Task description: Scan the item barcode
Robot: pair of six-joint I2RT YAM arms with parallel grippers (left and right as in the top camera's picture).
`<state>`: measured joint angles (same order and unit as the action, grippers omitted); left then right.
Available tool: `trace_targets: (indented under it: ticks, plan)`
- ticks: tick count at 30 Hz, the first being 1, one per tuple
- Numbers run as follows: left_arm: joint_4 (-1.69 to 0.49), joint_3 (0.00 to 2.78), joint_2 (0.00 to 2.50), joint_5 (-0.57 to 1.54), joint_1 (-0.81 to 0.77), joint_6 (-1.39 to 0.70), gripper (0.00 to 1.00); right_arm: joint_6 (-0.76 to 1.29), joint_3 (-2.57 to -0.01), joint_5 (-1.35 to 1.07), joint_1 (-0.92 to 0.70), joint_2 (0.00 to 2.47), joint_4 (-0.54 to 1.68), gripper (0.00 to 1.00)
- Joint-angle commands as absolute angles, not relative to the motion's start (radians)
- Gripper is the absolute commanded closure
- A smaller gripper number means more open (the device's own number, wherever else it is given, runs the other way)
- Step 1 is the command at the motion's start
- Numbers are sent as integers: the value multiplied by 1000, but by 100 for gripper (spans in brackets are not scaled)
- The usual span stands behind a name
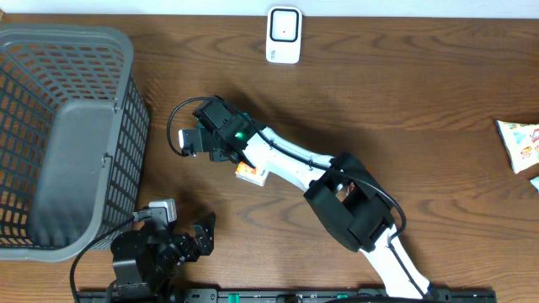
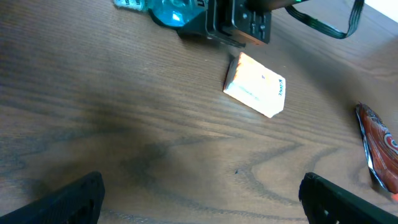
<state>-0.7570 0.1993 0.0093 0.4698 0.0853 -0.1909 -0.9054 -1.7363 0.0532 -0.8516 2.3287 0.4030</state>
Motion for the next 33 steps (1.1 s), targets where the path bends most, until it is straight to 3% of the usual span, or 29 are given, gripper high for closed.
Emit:
trace_targets:
  ticks: [1,8,12,19,28,33]
  plan:
    - [-763,198,4,482,91,-200,1,-864,-1694,29,-844,2383,494,46]
    - [-763,198,4,482,91,-200,0,-816,-1703,-195,-817,2306,634,50]
    - [-763,198,4,482,91,-200,0,-793,-1703,-266,-799,2281,697,59]
    - [-763,198,4,482,91,-200,0,-768,-1703,-533,-728,2278,807,60]
    - [-763,198,4,482,91,-200,0,-665,-1722,-481,-676,2277,804,70]
    - [-763,198,4,482,91,-200,0,-616,-1750,-313,-671,2277,804,70]
